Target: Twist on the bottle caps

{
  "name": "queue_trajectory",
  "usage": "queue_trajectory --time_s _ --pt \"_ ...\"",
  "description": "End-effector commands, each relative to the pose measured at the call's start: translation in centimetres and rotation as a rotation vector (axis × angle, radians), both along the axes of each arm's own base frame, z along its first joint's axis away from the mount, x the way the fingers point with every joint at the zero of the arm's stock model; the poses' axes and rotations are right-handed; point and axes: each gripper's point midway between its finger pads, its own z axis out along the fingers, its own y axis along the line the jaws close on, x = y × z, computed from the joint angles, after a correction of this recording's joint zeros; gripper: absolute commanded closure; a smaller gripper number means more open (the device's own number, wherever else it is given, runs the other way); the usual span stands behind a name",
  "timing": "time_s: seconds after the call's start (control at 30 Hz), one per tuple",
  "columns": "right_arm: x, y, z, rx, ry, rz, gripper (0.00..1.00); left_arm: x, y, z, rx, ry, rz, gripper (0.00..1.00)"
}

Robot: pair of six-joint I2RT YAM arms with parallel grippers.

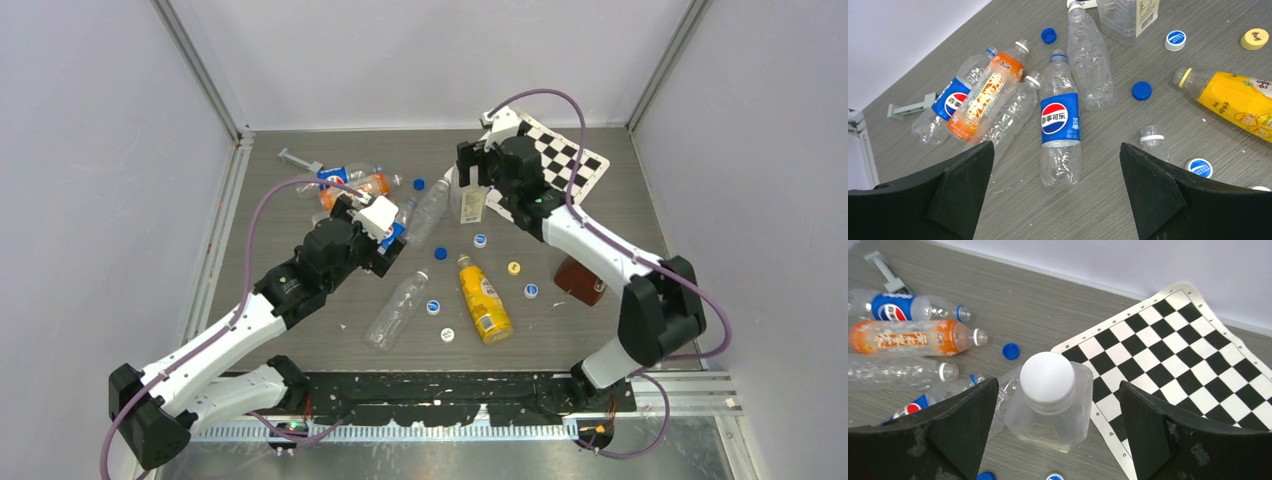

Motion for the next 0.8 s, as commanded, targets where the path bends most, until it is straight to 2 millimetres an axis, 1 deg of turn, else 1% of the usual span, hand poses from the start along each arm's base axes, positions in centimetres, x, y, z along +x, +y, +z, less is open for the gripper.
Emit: queue_trajectory --time_s 0.0,0.03,0.07,0.1,0.13,0.17,0.2,0.23,0.27,0.3,0.33,0.37,0.4,0.43,0.5,0.53,0.57,0.6,0.63,0.67,0.7,0.73,0.77 --pt "-2.5 -2.2 7.6 0.089 -0.099 -0.058 0.04 0.6 -0.3 1.4 -0.072 -0.006 0.039 0.0" --pt "-3.2 -2.9 7.7 0.083 -0.064 -0.077 0.04 0.6 -0.4 1.1 -0.072 0.017 0.046 0.0" --pt "-3.7 -3.2 7.5 0.077 -0.038 -0.087 0.03 0.6 -0.5 1.0 -0.075 0.041 0.049 0.0" --pt "-4.6 -4.0 7.1 0.069 0.013 -0.111 0.03 0.5 -0.5 1.0 -0.077 0.07 0.061 0.0" --pt "-5.1 -4.3 6.9 0.068 0.037 -0.124 0.03 0.5 -0.4 1.3 -0.084 0.095 0.083 0.0" --pt "-6.2 -4.9 6.4 0.072 0.085 -0.147 0.03 0.4 0.0 1.3 -0.084 0.127 0.117 0.0" --pt "-7.1 -5.4 5.4 0.075 0.144 -0.167 0.03 0.2 0.3 1.2 -0.081 0.162 0.147 0.0" --pt "-7.8 -5.8 5.4 0.087 0.161 -0.182 0.02 -0.1 0.7 0.8 -0.069 0.199 0.178 0.0" --pt "-8.7 -6.1 4.4 0.103 0.219 -0.208 0.02 -0.7 1.4 0.1 -0.051 0.251 0.217 0.0" --pt "-9.4 -6.4 4.2 0.116 0.239 -0.216 0.02 -1.2 1.8 -0.5 -0.066 0.308 0.264 0.0" --pt "-10.3 -6.5 3.3 0.133 0.293 -0.23 0.02 -1.8 2.1 -0.9 -0.083 0.357 0.308 0.0" --pt "-11.0 -6.7 3.1 0.149 0.313 -0.239 0.01 -2.4 2.4 -1.3 -0.102 0.405 0.346 0.0" --pt "-11.7 -6.8 2.1 0.18 0.359 -0.266 0.01 -3.1 2.4 -1.6 -0.118 0.449 0.364 0.0" --pt "-12.2 -6.9 2.1 0.211 0.37 -0.282 0.01 -3.9 2.1 -1.9 -0.132 0.497 0.356 0.0" --pt "-13.2 -6.9 1.6 0.298 0.411 -0.318 0.01 -5.5 1.2 -2.4 -0.158 0.584 0.3 0.0" --pt "-14.0 -6.4 1.4 0.346 0.434 -0.303 0.01 -6.4 0.7 -2.7 -0.171 0.619 0.267 0.0" --pt "-14.3 -6.1 1.4 0.367 0.441 -0.282 0.0 -7.0 0.5 -2.8 -0.191 0.632 0.24 0.0" --pt "-15.2 -5.4 1.5 0.399 0.446 -0.231 0.0 -7.5 0.5 -3.2 -0.199 0.642 0.226 0.0" --pt "-15.6 -5.1 1.4 0.412 0.445 -0.206 0.0 -8.0 0.6 -3.6 -0.213 0.645 0.213 0.0" --pt "-16.3 -4.7 1.4 0.432 0.43 -0.154 0.0 -8.5 0.5 -4.5 -0.226 0.66 0.199 0.0" --pt "-16.4 -4.5 1.7 0.449 0.405 -0.13 0.0 -8.8 0.2 -4.8 -0.257 0.667 0.185 0.0" --pt "-17.2 -4.6 1.2 0.457 0.405 -0.111 0.0 -8.9 -0.1 -5.0 -0.283 0.673 0.182 0.0" --pt "-17.2 -4.4 1.5 0.475 0.382 -0.096 0.0 -9.0 -0.3 -5.2 -0.307 0.685 0.19 0.0"
